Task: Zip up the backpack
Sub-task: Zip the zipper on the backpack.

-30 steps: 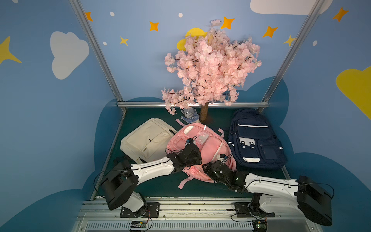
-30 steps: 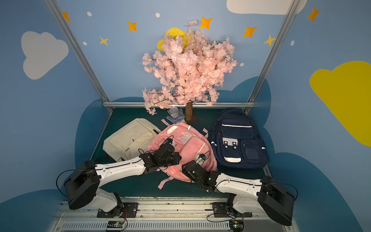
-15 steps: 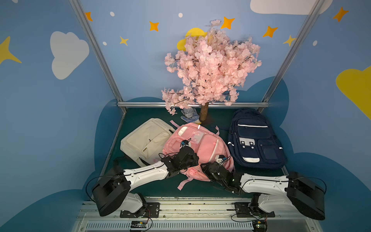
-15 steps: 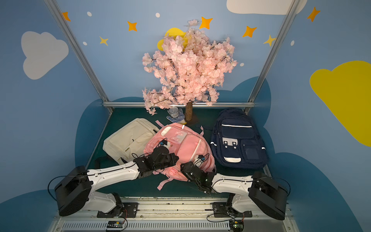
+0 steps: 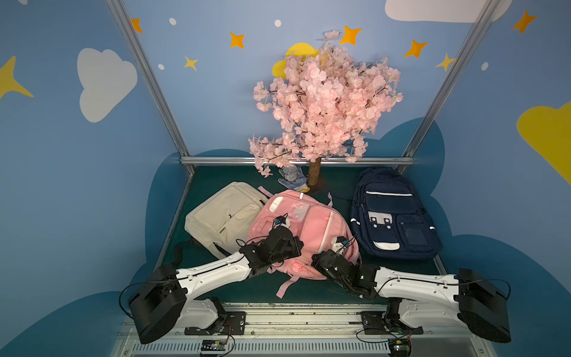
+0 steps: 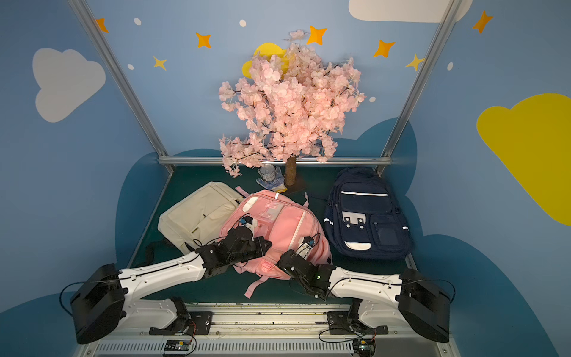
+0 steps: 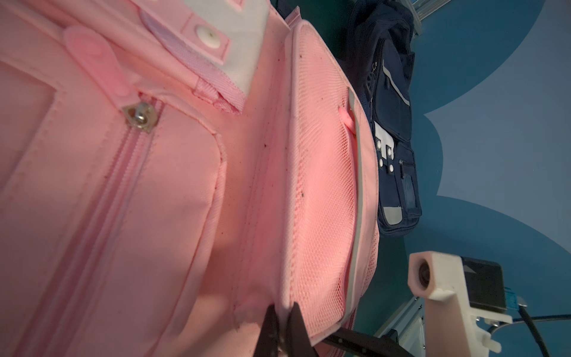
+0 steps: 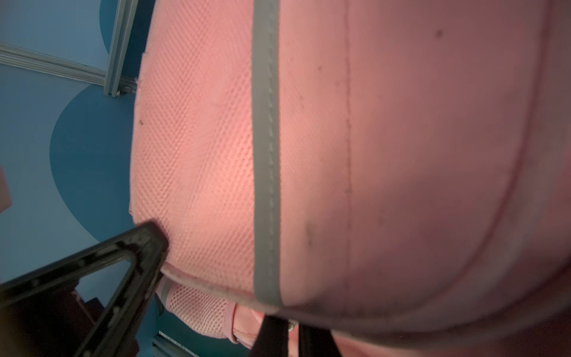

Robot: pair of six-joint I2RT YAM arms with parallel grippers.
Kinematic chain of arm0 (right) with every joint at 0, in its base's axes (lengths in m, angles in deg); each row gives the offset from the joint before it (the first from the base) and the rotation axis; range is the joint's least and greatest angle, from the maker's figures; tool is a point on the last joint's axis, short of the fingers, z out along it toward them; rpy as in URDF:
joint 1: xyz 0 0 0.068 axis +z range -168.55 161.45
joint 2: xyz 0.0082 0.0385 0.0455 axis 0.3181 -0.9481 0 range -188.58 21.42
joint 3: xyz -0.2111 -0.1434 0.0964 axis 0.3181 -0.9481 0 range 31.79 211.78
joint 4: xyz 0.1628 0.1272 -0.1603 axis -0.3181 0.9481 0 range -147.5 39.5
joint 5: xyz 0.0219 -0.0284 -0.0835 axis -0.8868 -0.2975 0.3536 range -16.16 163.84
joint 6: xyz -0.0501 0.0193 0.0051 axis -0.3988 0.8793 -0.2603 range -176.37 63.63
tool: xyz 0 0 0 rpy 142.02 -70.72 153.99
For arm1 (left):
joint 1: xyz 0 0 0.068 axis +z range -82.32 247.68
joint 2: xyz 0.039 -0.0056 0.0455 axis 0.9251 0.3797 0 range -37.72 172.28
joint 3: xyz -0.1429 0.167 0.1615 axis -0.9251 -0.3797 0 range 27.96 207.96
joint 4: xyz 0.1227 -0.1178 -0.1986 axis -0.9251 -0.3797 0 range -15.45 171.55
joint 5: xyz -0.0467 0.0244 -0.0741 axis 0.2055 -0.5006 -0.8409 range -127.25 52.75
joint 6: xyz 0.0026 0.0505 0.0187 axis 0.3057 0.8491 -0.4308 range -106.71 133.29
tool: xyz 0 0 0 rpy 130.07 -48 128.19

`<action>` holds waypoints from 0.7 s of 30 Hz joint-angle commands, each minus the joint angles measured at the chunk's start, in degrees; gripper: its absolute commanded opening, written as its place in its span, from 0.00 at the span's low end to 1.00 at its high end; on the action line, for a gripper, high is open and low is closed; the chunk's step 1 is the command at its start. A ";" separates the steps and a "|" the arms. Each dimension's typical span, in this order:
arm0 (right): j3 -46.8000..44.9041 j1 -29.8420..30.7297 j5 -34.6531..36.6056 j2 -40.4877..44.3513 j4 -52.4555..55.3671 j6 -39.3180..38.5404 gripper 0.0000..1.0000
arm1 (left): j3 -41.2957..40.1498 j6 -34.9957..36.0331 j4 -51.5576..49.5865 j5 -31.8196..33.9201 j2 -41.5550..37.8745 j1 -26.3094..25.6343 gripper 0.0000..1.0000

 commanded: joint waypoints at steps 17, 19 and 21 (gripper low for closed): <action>-4.38 -1.30 5.76 15.71 17.49 -20.69 0.00 | 1.80 9.91 -3.91 -1.24 0.44 4.25 0.03; -3.81 -0.45 3.81 15.03 14.99 -21.74 0.00 | 3.61 11.26 -4.33 -1.88 1.55 4.75 0.03; -2.31 1.19 2.05 13.04 13.59 -23.45 0.00 | 6.20 13.11 -5.32 -3.18 2.84 6.19 0.03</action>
